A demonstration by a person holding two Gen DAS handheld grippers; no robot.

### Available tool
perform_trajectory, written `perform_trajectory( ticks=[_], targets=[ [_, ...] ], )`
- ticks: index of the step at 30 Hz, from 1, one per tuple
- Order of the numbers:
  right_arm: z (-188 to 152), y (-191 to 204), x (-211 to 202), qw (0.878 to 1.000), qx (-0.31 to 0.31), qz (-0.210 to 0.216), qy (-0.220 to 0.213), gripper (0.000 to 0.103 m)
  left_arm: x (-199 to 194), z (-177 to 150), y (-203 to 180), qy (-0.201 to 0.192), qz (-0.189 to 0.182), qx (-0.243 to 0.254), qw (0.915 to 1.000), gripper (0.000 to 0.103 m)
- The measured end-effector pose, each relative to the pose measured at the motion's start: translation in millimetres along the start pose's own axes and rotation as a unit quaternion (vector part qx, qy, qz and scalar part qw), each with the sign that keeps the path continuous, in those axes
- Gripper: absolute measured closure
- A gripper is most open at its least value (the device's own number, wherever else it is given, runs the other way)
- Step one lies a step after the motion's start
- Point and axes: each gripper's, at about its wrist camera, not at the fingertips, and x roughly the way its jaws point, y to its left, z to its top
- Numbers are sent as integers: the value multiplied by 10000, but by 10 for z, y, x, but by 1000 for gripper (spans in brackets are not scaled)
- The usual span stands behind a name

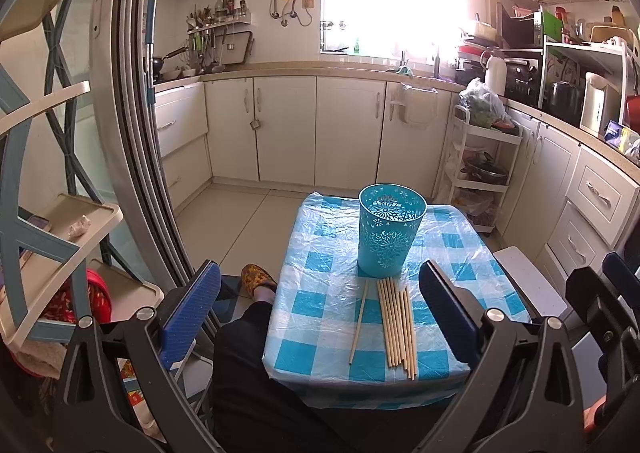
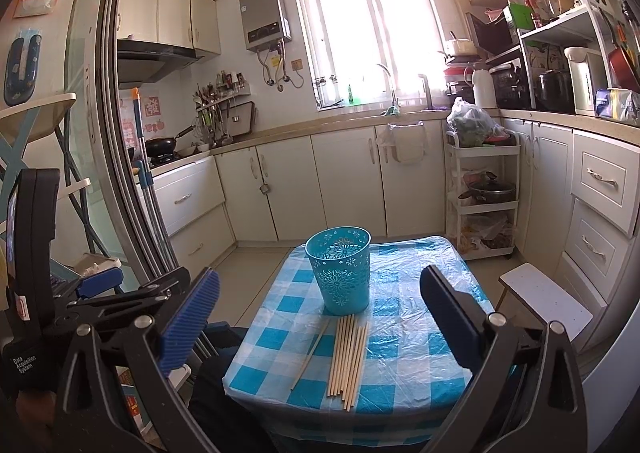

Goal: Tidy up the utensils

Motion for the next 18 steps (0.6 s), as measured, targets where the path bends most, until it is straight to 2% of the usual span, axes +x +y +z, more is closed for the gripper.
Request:
perform_trajectory(
  ticks=[13,18],
  targets=[
    [9,-6,-9,10000,0,5,-13,7,2,-8,-4,1,-1,-4,10000,7],
    [-55,-20,42,9999,-7,-1,163,7,31,-28,-45,74,-22,-13,10000,7]
  ],
)
